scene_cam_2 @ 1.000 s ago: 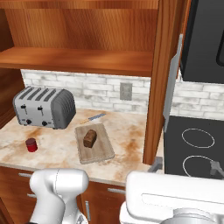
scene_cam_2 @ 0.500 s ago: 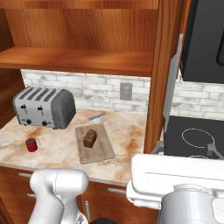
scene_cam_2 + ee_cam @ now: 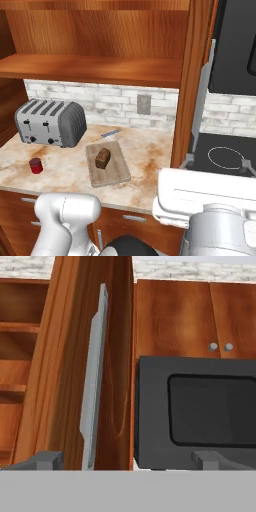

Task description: Pick the bread, place it on the cutting board, pick the jam, place it on the counter, and close the cabinet.

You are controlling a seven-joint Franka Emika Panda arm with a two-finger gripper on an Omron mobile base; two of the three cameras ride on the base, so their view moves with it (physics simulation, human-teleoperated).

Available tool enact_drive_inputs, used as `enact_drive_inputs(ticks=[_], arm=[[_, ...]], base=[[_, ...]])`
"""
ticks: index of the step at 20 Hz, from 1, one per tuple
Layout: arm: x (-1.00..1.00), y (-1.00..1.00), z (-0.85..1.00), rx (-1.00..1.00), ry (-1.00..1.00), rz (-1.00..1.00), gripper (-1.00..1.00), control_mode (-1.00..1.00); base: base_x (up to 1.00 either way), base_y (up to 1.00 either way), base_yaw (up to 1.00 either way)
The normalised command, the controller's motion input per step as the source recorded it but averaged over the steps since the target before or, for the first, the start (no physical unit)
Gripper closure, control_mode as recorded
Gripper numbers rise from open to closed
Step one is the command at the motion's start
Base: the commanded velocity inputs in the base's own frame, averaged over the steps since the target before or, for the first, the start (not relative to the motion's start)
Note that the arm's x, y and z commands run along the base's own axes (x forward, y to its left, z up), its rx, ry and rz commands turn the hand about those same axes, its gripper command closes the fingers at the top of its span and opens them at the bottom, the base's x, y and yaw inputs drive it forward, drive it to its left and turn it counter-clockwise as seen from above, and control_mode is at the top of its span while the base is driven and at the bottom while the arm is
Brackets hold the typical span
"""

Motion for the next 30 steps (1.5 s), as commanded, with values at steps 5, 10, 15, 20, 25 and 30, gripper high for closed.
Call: enact_drive_inputs(ticks=[5,10,15,20,25,30], arm=[[0.10,-0.47,0.00,0.04,0.00,0.00,-1.00,-1.00],[0.00,-0.26,0.00,0.01,0.00,0.00,-1.00,-1.00],[-0.03,-0.18,0.00,0.00,0.00,0.01,-1.00,-1.00],[-0.07,-0.08,0.01,0.00,0.00,0.03,-1.00,-1.00],[0.09,0.00,0.00,0.00,-0.03,0.06,-1.00,-1.00],[0.16,-0.01,0.00,0.01,-0.05,0.07,-1.00,-1.00]], base=[[0.00,0.00,0.00],[0.00,0.00,0.00],[0.00,0.00,0.00],[0.00,0.00,0.00],[0.00,0.00,0.00],[0.00,0.00,0.00]])
